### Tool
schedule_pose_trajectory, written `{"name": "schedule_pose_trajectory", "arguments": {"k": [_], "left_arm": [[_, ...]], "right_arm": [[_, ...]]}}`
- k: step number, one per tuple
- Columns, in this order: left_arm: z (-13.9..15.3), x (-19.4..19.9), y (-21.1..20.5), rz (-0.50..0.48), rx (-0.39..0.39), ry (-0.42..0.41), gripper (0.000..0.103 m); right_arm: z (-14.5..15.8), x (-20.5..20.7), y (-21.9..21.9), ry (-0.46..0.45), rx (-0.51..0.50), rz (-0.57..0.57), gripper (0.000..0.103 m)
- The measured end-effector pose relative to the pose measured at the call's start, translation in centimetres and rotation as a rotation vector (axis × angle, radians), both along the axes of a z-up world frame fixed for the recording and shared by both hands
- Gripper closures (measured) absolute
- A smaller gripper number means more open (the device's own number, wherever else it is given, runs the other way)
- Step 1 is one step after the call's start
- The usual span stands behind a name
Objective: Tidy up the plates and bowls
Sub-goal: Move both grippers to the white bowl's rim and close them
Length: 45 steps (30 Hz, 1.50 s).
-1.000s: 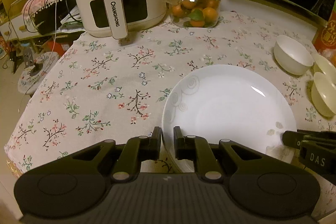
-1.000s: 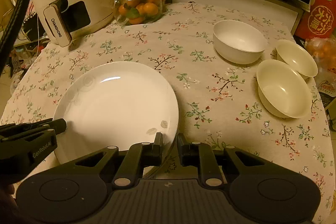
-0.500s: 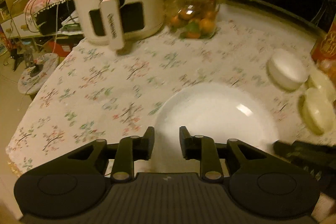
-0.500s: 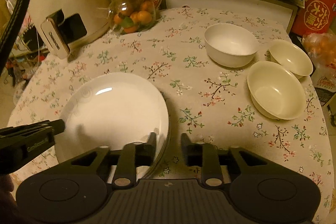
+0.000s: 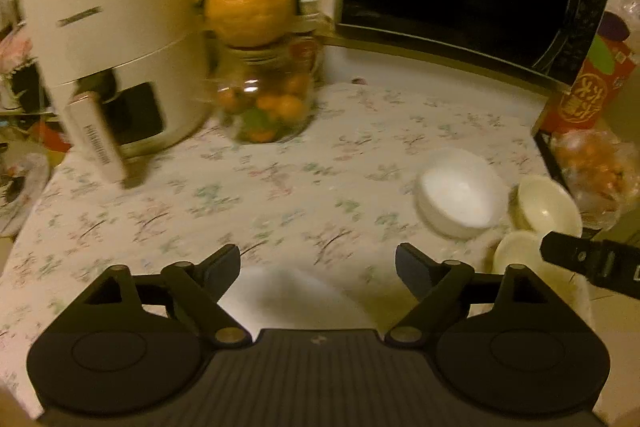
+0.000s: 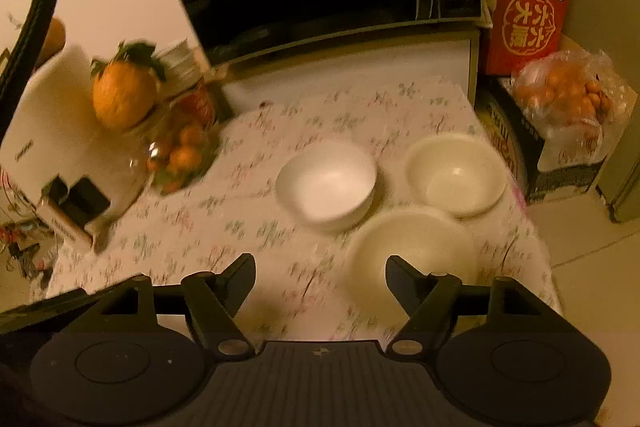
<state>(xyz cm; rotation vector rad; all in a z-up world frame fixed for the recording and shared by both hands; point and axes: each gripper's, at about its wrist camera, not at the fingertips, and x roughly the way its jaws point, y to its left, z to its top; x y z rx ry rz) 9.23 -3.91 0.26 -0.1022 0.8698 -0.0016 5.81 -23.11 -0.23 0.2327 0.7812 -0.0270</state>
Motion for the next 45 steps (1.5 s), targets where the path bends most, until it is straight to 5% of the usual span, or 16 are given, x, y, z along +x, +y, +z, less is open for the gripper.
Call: {"name": "schedule_pose_trajectory", "arguments": {"k": [4,12,21,25,31,40,43,45], "left_arm": [[-0.4,2.9,-1.6,-0.047,-0.012,0.026,0.013],[-2.7,7.4,-3.8,-0.048,-0.025,0.064,0.013],[-4.3,10.2,-5.1,-0.057,-0.010,0.073,0.023],[-4.9,10.9,-5.4,-0.063,-0.029,0.077,0.027],[-5.9,11.6,-6.1,-0.086,-0.018,0.073,0.030],[-7.8,12.1,-7.2,-0.140,0.005,0.087,0.048],[-8.1,12.2,-7.9,-0.163,0.013,0.090,0.060],[-8.3,12.2,-8.1,-0.176,0.003,0.097,0.079]], "right_arm": [[0.7,2.0,-2.1,-0.018,0.007,-0.022,0.029],[-1.7,7.1,-5.7,0.074,0.213,-0.074,0.030],[-3.6,9.9,-6.1,0.128,0.290,-0.082,0.049],[-4.3,11.0,-5.8,0.140,0.284,-0.081,0.063],[-5.4,12.0,-5.5,0.172,0.246,-0.123,0.070],[-6.5,12.7,-4.9,0.188,0.182,-0.139,0.084],[-6.9,13.0,-4.7,0.194,0.176,-0.139,0.091],[-6.9,13.0,-4.3,0.193,0.157,-0.135,0.092]]}}
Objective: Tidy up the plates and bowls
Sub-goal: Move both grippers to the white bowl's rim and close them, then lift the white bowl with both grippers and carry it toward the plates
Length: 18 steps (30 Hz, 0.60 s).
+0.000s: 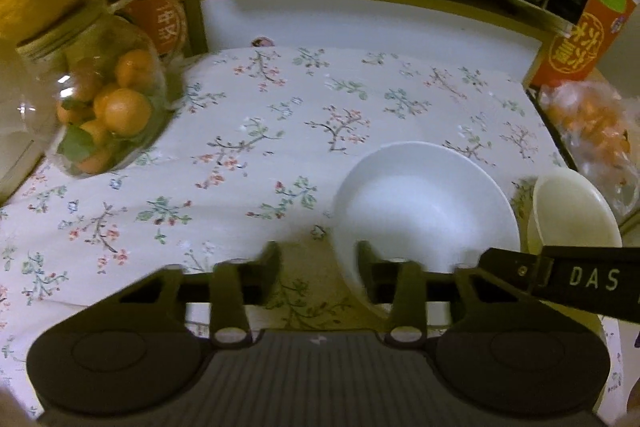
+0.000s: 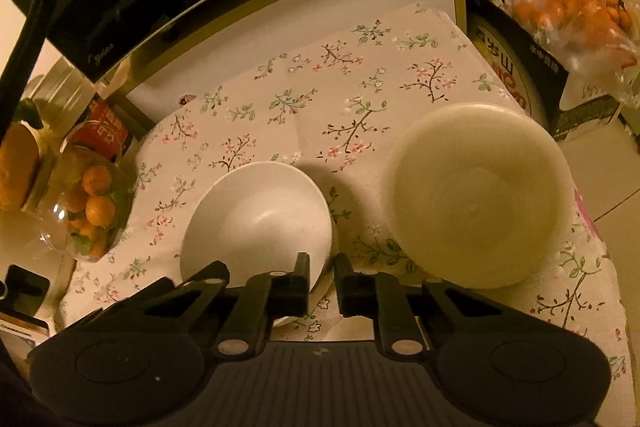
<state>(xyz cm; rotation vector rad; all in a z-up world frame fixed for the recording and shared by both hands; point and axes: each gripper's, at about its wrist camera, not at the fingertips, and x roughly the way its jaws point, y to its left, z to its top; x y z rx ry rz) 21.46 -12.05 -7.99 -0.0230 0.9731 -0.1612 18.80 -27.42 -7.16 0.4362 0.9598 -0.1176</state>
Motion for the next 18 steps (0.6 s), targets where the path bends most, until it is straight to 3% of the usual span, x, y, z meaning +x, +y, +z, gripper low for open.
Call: {"name": "schedule_pose_trajectory", "arguments": {"k": [2,5,18], "left_arm": [[-0.1,0.0,0.1,-0.003,-0.017,0.012,0.089],[0.4,0.0,0.7,0.020,-0.051,0.016,0.095],[3.6,-1.7,0.9,-0.010,-0.029,-0.098,0.097]], "right_arm": [[0.1,-0.1,0.2,-0.004,-0.003,0.009,0.094],[0.4,-0.3,0.6,-0.012,-0.007,0.029,0.096],[2.5,-1.9,1.0,-0.072,-0.033,0.068,0.096]]}}
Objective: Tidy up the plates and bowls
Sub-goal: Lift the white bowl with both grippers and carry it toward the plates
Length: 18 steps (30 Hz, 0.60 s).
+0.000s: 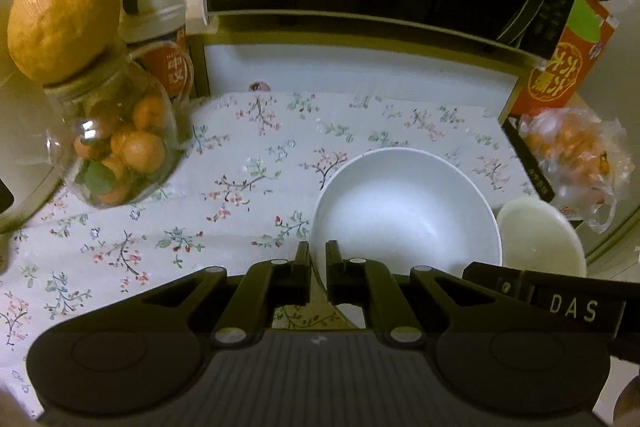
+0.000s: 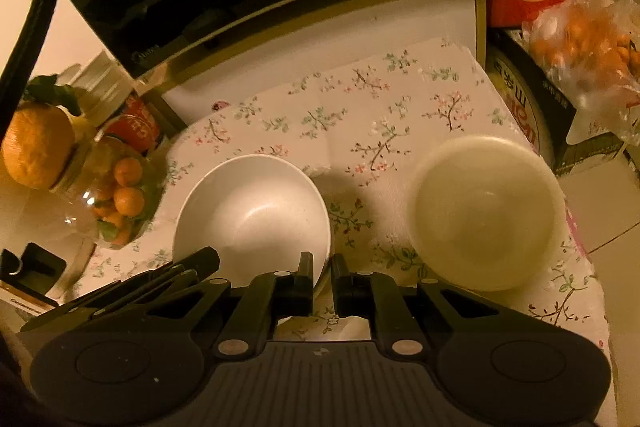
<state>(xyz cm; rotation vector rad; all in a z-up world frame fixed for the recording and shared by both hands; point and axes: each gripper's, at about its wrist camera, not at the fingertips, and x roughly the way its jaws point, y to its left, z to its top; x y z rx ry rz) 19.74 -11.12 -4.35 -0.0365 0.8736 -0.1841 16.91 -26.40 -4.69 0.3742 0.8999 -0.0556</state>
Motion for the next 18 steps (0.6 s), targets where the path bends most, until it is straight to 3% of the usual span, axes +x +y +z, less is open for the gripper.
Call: {"name": "schedule_pose_trajectory", "arguments": {"k": [18], "left_arm": [[5.1,-5.3,-0.8,-0.012,0.041,-0.160,0.096]], "right_arm": [[4.4,-4.9,-0.1,-0.144,-0.032,0.044,0.096]]}}
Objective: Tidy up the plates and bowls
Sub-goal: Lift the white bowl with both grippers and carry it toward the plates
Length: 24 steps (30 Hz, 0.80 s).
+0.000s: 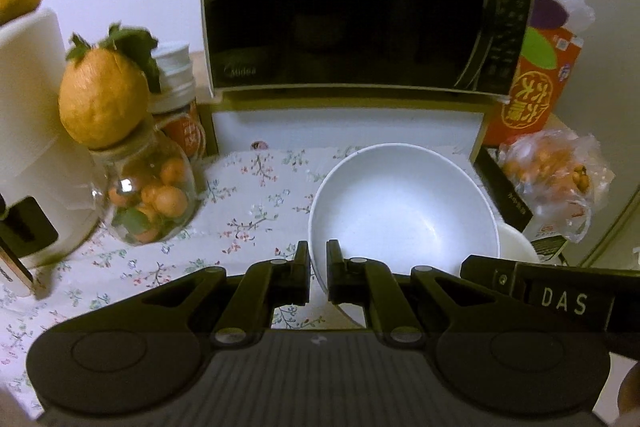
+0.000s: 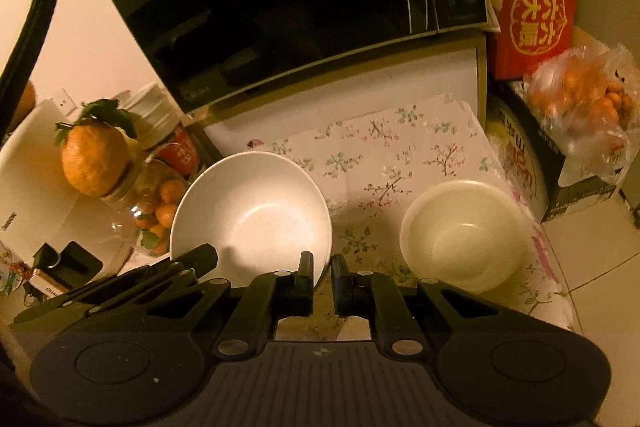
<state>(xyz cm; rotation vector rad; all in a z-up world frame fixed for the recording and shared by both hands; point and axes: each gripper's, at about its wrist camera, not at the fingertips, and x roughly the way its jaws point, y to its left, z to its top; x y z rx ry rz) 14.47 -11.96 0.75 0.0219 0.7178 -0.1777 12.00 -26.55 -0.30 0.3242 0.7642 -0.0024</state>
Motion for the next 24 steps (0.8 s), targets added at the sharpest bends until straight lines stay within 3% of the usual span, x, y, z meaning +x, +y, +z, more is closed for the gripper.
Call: {"name": "schedule_pose_trajectory", "arguments": {"k": [10,16,24], "left_arm": [[1.4,-4.2,-0.1,0.014,0.000,-0.027,0.095],[1.1,-6.4,0.5,0.005,-0.041,0.041,0.093],[-0.8,-9.9,0.7,-0.038,-0.030,0.131,0.090]], "right_arm": [[1.0,-4.1,-0.1,-0.041,0.006,0.013,0.095],[1.5,-6.1,-0.1,-0.043,-0.007,0.036,0.095],[0.8,-9.4,0.7,0.004,-0.080,0.085,0.094]]}}
